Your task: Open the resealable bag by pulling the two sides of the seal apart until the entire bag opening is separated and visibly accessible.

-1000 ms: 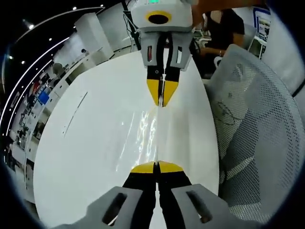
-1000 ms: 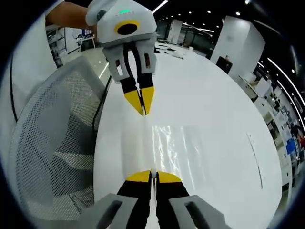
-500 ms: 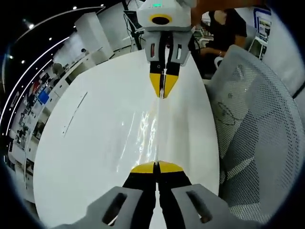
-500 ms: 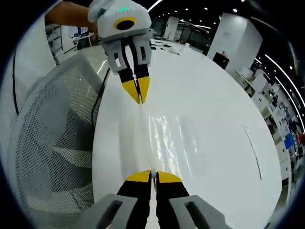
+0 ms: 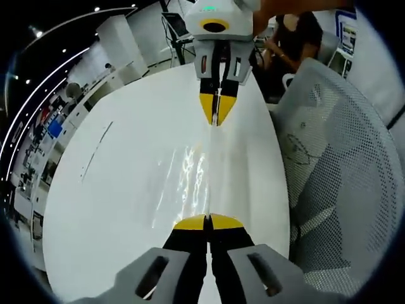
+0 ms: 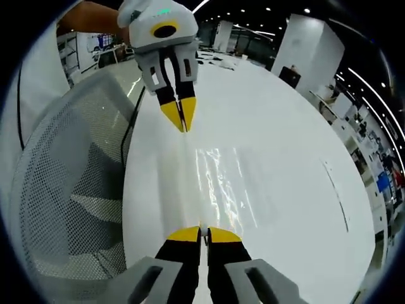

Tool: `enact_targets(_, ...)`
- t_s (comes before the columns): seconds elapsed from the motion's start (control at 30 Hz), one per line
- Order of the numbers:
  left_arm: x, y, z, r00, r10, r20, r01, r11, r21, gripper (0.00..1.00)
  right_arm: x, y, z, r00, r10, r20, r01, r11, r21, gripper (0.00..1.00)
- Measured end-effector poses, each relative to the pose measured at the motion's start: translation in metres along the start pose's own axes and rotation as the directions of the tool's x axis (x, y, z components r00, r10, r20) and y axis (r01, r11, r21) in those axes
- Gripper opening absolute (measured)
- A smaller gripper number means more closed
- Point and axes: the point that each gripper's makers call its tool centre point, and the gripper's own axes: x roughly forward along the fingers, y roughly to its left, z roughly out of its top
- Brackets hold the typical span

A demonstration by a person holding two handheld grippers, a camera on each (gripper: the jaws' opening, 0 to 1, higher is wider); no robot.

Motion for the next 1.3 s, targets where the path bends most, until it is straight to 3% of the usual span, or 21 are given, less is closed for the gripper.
enact_targets(0.43,0.0,0.004,0.0,1.0,0.029,-0.001,-0.029,0.999,0.041,0.0,-0.002,-0.001,0.002,1.0,0.012,0.002,-0.012,1.0,0.027,0.0)
enact_targets(0.57,0.0,0.004,-0.002,0.999,0.034,-0.004,-0.034,0.998,0.047,0.0,-0.003,0.0,0.005,1.0,0.021,0.009,-0.021,1.0,0.023,0.04)
enact_targets(0.87,-0.001,0.005,-0.002,0.999,0.053,0.0,-0.052,0.996,0.071,0.0,-0.002,0.003,0.021,0.996,0.051,0.07,-0.057,0.995,0.085,0.09)
enact_targets(1.13,0.0,0.002,-0.001,0.999,0.049,0.005,-0.049,0.993,0.107,0.0,-0.008,0.001,0.04,0.99,0.032,0.138,-0.05,0.991,0.126,0.09)
enact_targets(1.3,0.0,0.001,0.002,0.999,0.048,0.01,-0.049,0.991,0.122,0.0,-0.001,-0.003,0.045,0.989,0.031,0.142,-0.051,0.989,0.142,0.08)
